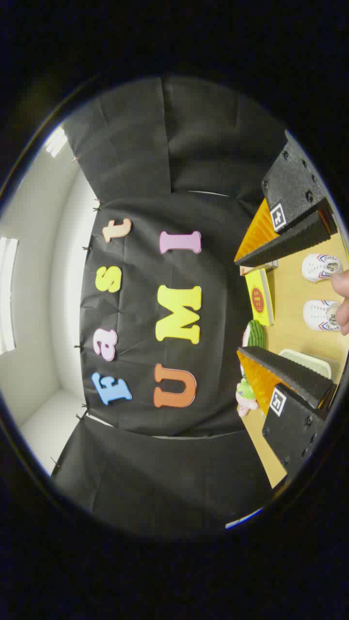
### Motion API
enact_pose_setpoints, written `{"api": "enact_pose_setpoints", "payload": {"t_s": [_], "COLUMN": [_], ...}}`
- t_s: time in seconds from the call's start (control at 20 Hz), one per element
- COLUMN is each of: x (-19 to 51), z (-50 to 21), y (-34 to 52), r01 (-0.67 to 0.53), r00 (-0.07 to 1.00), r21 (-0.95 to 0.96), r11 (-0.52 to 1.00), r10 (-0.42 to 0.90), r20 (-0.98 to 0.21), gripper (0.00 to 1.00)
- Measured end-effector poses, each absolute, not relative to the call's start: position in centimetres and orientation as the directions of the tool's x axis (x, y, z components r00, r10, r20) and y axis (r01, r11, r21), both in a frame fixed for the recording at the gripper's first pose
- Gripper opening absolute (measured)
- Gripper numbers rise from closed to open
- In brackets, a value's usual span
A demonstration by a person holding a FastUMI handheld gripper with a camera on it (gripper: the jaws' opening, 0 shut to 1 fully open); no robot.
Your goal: Open the storage box then place both shoes into the box .Put the left shoe in first, then the right shoe, with the right side of both shoes facing outward in a uniform manner.
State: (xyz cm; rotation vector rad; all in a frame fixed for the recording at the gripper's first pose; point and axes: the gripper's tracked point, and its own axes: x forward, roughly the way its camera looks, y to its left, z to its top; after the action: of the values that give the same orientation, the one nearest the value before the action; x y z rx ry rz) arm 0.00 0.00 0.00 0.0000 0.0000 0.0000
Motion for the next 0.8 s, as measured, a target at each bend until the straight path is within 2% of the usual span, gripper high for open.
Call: {"api": "enact_pose_setpoints", "payload": {"t_s": [0.35, 0.8], "x": [0.4, -0.3], "z": [-1.1, 0.4], "y": [-0.9, -1.2], "r01": [-0.001, 0.014], "r00": [0.999, 1.0], "r21": [0.018, -0.002], "r11": [1.0, 1.0], "r10": [0.002, -0.014], "r20": [-0.047, 0.005], "gripper": [1.0, 1.0]}}
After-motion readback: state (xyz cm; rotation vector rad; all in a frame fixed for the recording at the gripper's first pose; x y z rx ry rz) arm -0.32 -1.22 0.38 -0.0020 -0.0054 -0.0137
